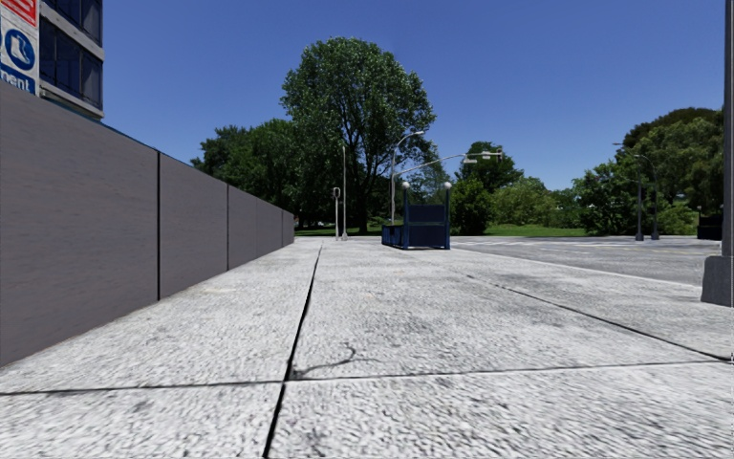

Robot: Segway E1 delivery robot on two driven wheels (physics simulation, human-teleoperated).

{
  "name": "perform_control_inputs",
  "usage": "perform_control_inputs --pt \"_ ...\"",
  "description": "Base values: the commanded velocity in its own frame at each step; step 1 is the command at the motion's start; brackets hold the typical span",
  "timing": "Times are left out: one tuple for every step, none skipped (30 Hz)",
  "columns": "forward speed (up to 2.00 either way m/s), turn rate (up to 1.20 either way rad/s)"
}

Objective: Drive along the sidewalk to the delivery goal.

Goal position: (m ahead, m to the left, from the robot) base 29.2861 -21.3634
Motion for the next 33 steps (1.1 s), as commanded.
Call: perform_control_inputs --pt "2.00 0.00" --pt "2.00 0.00" --pt "2.00 0.00" --pt "2.00 0.00" --pt "2.00 0.00" --pt "2.00 0.00" --pt "2.00 0.00" --pt "2.00 0.00" --pt "2.00 0.00" --pt "2.00 0.00" --pt "2.00 0.00" --pt "2.00 0.00" --pt "2.00 0.00" --pt "2.00 0.00" --pt "2.00 0.00" --pt "2.00 0.00" --pt "2.00 0.00" --pt "2.00 0.00" --pt "2.00 0.00" --pt "2.00 0.00" --pt "2.00 0.00" --pt "2.00 0.00" --pt "2.00 0.00" --pt "2.00 0.00" --pt "2.00 0.00" --pt "2.00 0.00" --pt "2.00 0.00" --pt "2.00 0.00" --pt "2.00 0.00" --pt "2.00 0.00" --pt "2.00 0.00" --pt "2.00 0.00" --pt "2.00 0.00"
